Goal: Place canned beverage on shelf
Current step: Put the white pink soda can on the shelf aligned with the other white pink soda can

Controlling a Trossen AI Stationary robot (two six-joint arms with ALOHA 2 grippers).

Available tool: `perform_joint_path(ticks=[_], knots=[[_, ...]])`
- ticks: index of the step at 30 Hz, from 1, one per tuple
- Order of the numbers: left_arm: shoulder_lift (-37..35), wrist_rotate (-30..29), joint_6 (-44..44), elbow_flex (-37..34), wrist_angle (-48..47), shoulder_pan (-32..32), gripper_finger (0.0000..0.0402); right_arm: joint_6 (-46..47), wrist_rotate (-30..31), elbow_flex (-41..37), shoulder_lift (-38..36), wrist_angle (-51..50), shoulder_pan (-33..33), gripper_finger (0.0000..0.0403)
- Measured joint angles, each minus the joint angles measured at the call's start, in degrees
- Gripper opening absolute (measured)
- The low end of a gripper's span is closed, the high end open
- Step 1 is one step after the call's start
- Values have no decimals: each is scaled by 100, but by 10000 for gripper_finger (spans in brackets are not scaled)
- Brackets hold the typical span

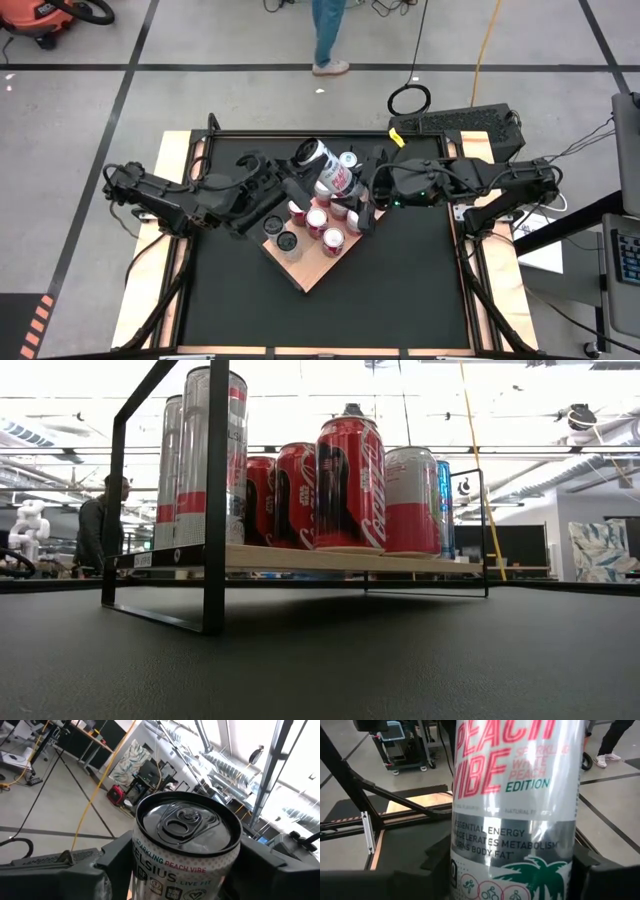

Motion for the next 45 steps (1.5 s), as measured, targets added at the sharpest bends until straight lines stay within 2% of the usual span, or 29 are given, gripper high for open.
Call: perform_joint_path(ticks=[10,13,22,29,34,38,41,45], knots=[[-121,37,-22,0,-150,-106,323,-34,-43,0,-19,-93,2,244],[-281,78,-212,2,-357,-140,327,-17,-99,0,-37,-219,7,238],[-986,879,-896,7,-1569,-98,329,5,-319,-7,-81,-359,9,235],[-1550,1262,-1207,11,-2263,-33,329,418,-480,-7,-81,-770,160,234],[-1749,1985,-2112,11,-3188,138,329,580,-478,-7,-79,-903,351,234],[-1762,2864,-2759,11,-3846,318,329,588,-465,-7,-12,-898,495,234],[-1682,3564,-3010,11,-4095,437,329,609,-470,-7,58,-941,586,234],[-1545,4092,-3136,11,-4279,473,329,723,-484,-7,167,-1017,642,235]])
